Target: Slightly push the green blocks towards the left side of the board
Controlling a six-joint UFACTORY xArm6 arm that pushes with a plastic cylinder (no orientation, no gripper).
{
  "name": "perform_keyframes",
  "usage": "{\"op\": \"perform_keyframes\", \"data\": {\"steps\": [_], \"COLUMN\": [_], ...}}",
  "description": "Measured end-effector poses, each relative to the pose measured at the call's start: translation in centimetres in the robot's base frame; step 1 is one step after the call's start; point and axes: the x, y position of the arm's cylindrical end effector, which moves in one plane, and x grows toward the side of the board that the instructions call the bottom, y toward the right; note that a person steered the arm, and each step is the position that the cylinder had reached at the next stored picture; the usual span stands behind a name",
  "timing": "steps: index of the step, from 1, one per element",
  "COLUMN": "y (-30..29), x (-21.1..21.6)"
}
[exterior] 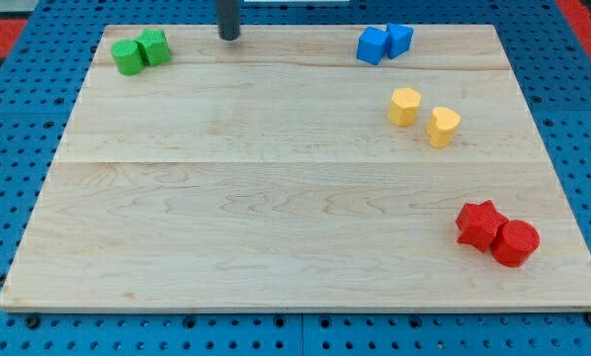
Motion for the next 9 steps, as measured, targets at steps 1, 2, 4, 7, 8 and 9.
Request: {"op": "perform_keyframes", "data": {"steps": [1, 2, 4, 7, 8, 9], "y": [-1.7, -2.4, -5.2, -12.5, -15.2, -16.4], "x": [0.0, 0.0, 0.0, 0.0, 0.0, 1.3]}}
